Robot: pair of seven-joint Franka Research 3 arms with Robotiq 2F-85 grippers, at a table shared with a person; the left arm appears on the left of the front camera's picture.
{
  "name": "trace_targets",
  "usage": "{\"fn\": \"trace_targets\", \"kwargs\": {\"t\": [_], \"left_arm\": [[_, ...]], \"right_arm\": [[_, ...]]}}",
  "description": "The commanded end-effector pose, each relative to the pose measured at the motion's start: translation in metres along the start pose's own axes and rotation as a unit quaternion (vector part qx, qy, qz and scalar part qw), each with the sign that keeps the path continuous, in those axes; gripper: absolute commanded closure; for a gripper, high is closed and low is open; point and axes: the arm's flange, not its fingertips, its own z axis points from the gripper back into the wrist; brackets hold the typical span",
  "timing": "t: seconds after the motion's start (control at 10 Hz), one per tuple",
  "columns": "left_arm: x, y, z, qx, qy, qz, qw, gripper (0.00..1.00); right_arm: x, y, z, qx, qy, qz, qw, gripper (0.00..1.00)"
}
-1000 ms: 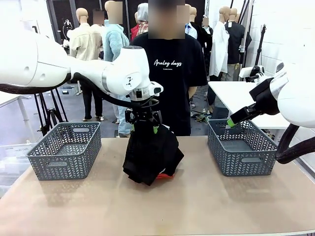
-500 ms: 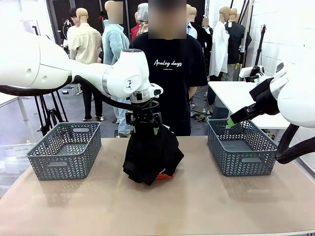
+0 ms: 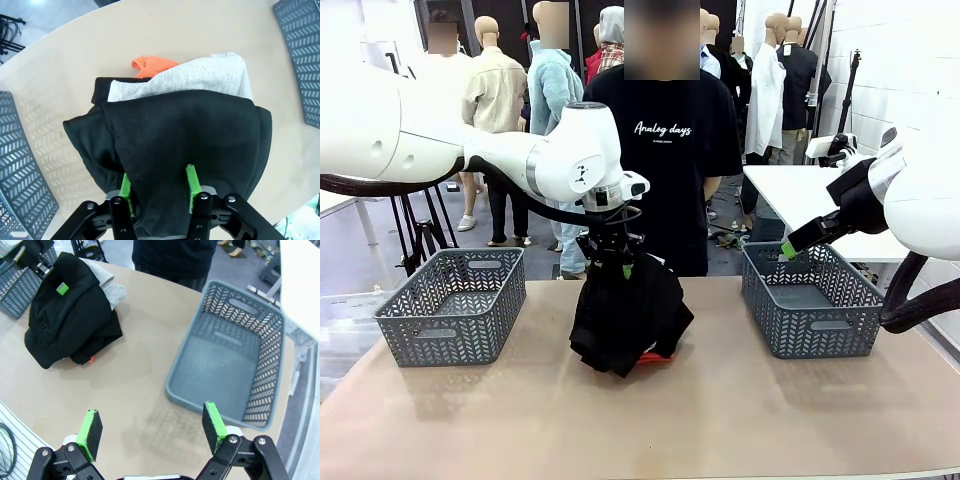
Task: Sort the tops and bottoms.
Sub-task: Lift clothes from the center of the table with your left hand.
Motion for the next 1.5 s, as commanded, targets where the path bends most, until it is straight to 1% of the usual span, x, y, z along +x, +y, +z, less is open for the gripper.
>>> {"fn": "trace_targets", "kwargs": {"t": [0.0,0.5,0.6,0.7,1.0,1.1,1.2,1.3,1.4], "left_arm": [[-0.011,0.004,0.001,-0.007,-0.004,0.018,1.000,1.00],[-0.014,0.009,0.003,-0.001,-0.005,0.033,0.999,1.00],[-0.018,0.010,0.012,0.014,-0.008,0.006,1.000,1.00],[-0.002,0.004,0.002,0.000,0.001,0.012,1.000,1.00],[-0.003,0.003,0.005,0.001,0.000,0.011,1.000,1.00],[0.002,0.002,0.051,0.002,-0.051,0.021,0.998,1.00],[0.006,0.004,0.098,0.019,-0.103,0.020,0.994,1.00],[0.003,0.005,0.135,0.036,-0.129,0.028,0.991,1.00],[-0.002,0.004,0.162,0.039,-0.163,0.034,0.985,1.00]], "right_arm": [[-0.001,-0.001,-0.001,0.005,0.001,0.001,1.000,0.00],[-0.001,-0.001,-0.001,0.005,0.001,0.001,1.000,0.00],[-0.001,-0.001,-0.001,0.005,0.001,0.001,1.000,0.00],[-0.001,-0.001,-0.001,0.005,0.001,0.001,1.000,0.00],[-0.001,-0.001,-0.001,0.005,0.001,0.001,1.000,0.00],[-0.001,-0.001,-0.001,0.005,0.001,0.001,1.000,0.00],[-0.001,-0.001,-0.001,0.005,0.001,0.001,1.000,0.00],[-0.001,-0.001,-0.001,0.005,0.001,0.001,1.000,0.00],[-0.001,-0.001,-0.001,0.005,0.001,0.001,1.000,0.00]]}}
